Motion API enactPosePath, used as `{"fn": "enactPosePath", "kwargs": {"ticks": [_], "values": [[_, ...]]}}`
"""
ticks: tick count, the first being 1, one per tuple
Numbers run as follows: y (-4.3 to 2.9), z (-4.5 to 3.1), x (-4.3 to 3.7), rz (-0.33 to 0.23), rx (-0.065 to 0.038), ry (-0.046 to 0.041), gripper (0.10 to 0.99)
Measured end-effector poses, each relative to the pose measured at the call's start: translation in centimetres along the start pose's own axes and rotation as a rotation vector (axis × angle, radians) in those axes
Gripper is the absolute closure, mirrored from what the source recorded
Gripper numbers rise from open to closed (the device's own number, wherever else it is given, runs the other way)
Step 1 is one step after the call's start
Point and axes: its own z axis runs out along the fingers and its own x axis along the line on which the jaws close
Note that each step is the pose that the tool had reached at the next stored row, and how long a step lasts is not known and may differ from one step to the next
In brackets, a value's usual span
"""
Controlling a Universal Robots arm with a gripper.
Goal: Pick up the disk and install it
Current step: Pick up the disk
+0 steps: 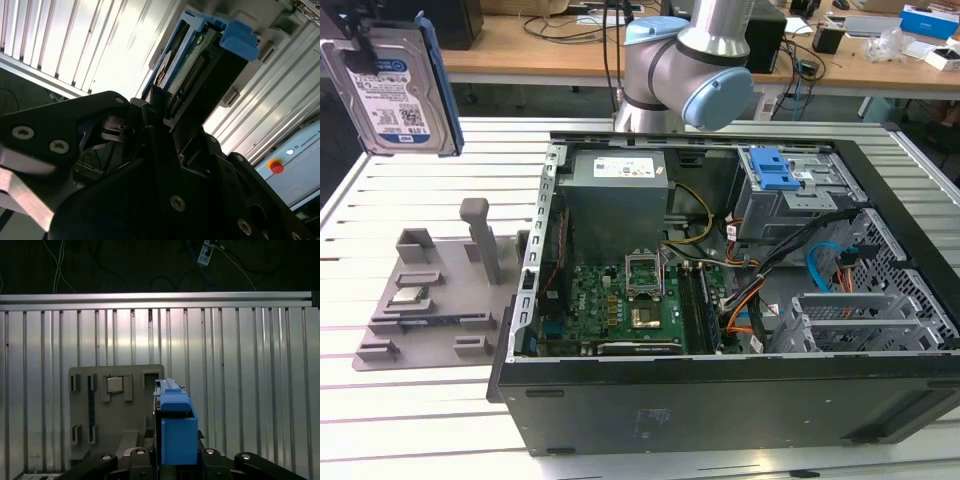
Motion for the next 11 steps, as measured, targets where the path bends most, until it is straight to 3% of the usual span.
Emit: {"fn": "enactPosePath", "kwargs": {"ticks": [11], "values": [[-0.03,-1.60,-0.10,0.000,0.000,-0.0005,0.722]]}}
